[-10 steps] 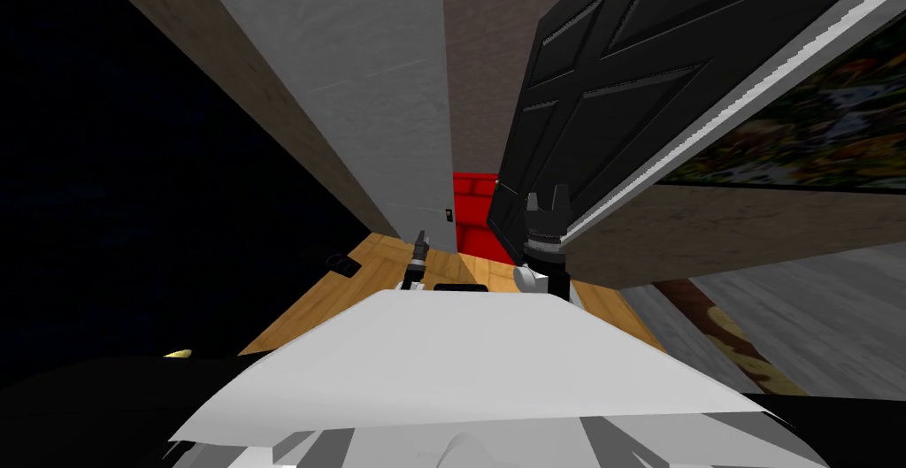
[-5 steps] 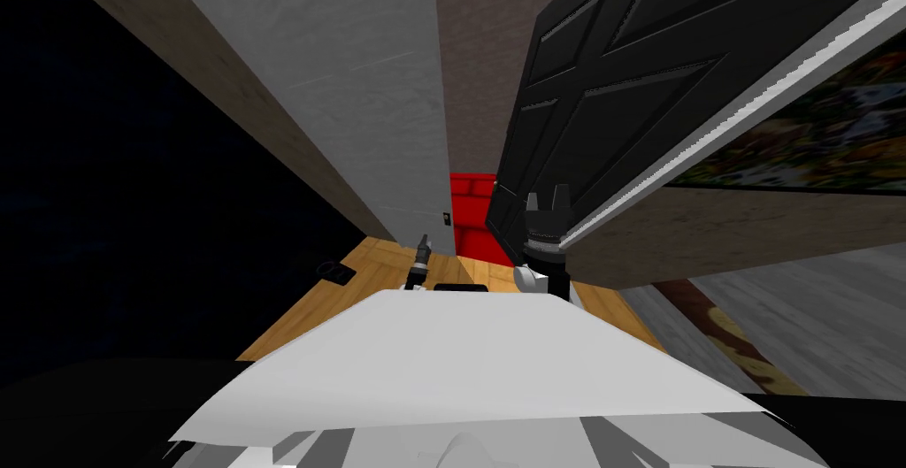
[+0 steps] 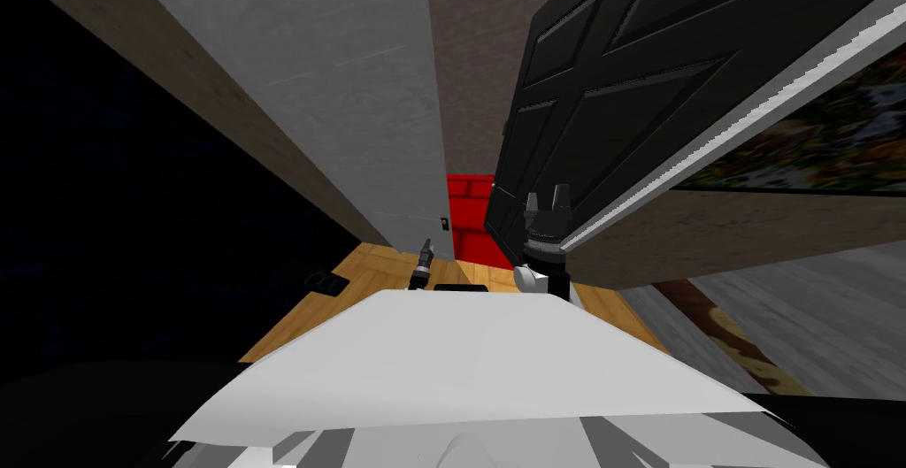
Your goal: Push the door open
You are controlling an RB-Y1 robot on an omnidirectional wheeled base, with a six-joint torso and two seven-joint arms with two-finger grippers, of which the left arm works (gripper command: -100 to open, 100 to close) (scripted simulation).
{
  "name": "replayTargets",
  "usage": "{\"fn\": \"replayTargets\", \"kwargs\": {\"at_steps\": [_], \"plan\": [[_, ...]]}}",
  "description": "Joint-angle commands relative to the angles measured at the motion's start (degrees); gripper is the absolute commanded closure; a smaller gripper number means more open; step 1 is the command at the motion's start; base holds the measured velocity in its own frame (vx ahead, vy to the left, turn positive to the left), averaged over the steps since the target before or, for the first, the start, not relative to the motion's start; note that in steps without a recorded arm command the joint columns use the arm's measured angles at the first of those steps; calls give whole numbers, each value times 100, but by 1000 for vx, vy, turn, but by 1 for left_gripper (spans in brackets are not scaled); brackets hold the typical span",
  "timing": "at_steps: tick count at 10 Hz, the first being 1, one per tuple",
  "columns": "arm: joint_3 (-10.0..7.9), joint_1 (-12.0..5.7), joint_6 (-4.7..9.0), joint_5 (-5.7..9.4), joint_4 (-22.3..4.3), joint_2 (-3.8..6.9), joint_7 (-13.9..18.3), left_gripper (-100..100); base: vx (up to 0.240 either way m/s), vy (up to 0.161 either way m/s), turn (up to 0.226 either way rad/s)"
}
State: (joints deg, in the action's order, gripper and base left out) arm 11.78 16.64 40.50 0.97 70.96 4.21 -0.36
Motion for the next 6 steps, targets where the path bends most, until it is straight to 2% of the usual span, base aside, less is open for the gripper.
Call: {"fn": "replayTargets", "kwargs": {"at_steps": [1,6], "plan": [[52,3,56,-21,-210,-35,-4,-100,159,22,-82],[140,-97,225,-55,-835,-140,-3,-100,131,21,-60]]}}
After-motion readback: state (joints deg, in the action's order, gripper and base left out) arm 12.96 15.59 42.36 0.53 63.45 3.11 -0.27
